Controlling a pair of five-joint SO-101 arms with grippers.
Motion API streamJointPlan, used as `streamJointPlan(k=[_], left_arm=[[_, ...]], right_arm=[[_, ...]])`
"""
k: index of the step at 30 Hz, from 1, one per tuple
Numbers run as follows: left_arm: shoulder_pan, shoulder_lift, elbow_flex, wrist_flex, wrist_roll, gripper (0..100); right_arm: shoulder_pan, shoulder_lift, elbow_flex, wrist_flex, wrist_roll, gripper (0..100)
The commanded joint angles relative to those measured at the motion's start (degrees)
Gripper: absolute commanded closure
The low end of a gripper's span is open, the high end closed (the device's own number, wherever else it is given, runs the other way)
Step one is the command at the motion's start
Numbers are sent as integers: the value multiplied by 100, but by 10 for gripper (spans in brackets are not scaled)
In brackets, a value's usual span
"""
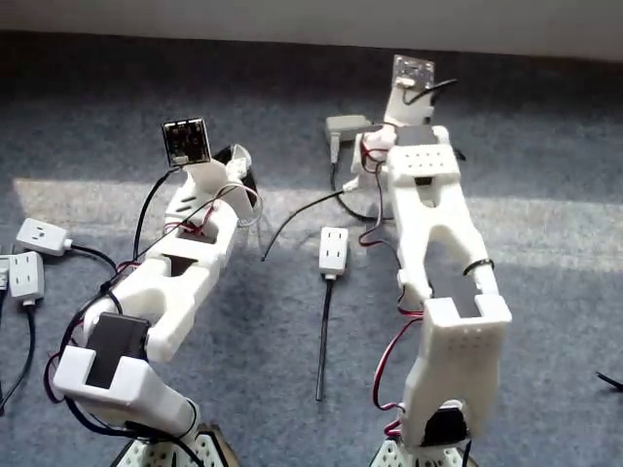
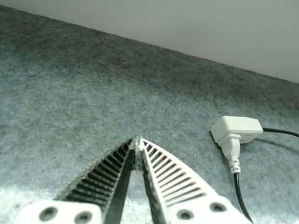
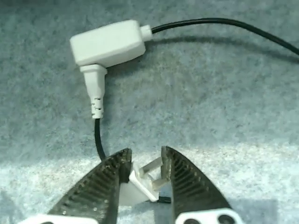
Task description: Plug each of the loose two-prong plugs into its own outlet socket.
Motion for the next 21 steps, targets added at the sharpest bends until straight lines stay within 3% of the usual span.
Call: streamJointPlan(k=[1,5,11,17,21], left_arm=[[-40,-22,-189,0,18,994],[-40,-22,-189,0,18,994],[-31,-22,-198,0,18,994],[57,-22,-189,18,9,994],[40,-22,-189,18,9,994]], right_arm=[[620,-101,-418,268,62,943],[1464,-101,-409,787,176,943],[2607,-101,-400,2009,1477,933],[2870,-127,-567,2897,3349,764],[2791,-119,-760,3046,4686,756]])
